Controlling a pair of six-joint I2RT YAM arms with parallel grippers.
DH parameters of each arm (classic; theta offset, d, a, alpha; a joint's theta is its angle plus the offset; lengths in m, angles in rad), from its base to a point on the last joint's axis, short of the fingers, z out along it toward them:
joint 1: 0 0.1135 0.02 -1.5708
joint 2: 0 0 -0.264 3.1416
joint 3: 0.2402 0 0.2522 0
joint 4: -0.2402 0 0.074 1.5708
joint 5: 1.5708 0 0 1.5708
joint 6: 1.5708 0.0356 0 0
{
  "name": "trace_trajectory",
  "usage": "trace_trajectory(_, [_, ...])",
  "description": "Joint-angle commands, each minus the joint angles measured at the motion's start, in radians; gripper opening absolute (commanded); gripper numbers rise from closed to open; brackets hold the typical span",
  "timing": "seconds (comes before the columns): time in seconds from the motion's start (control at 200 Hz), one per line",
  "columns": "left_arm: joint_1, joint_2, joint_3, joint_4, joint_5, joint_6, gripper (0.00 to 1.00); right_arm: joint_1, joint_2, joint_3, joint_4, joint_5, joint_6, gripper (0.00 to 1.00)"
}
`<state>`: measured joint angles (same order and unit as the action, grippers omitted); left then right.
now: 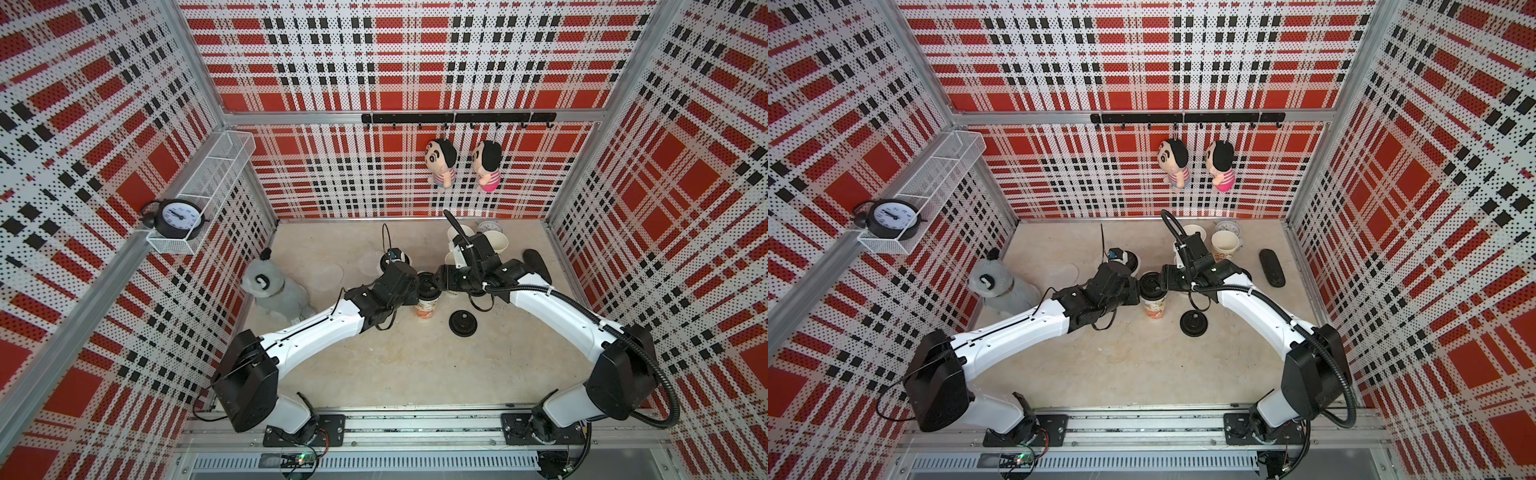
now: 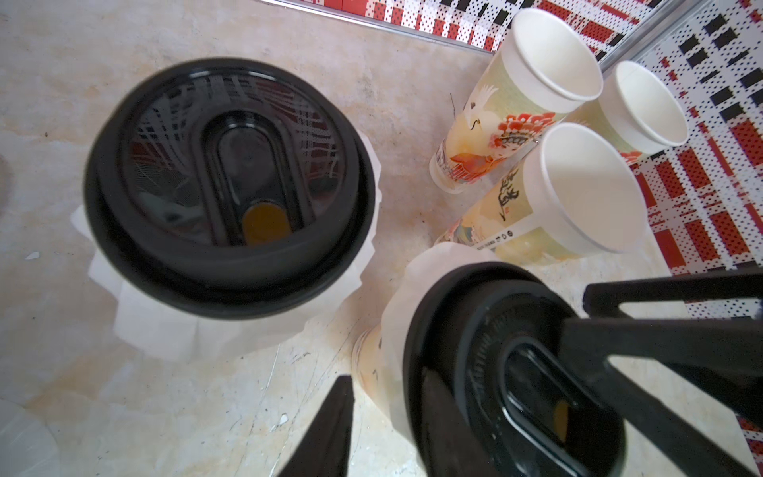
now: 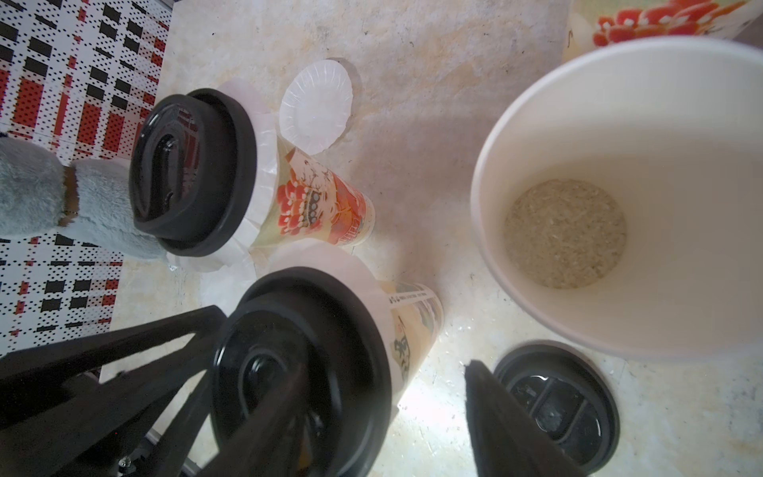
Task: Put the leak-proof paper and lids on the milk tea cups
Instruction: Secure the cup lid on the cup.
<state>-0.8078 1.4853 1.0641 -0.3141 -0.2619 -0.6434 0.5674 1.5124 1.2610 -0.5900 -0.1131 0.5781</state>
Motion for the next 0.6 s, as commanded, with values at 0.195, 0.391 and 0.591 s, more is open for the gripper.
trace_trajectory(0.195, [-0.053,0.091,-0.123,-0.146,0.105,-0.012,0.32,0.012,0.012,-0.063,-0.102,0.018,0.001,0.63])
trace_trajectory(0.391, [-0.053,0.079,-0.074,-0.175,0.095,0.003,0.35,0.012,0.005,-0.077,-0.097,0.02,0.006,0.63])
trace_trajectory(0.591, [-0.048,0.102,0.074,-0.243,0.056,0.054,0.39,0.013,0.001,-0.086,-0.095,0.021,0.007,0.63])
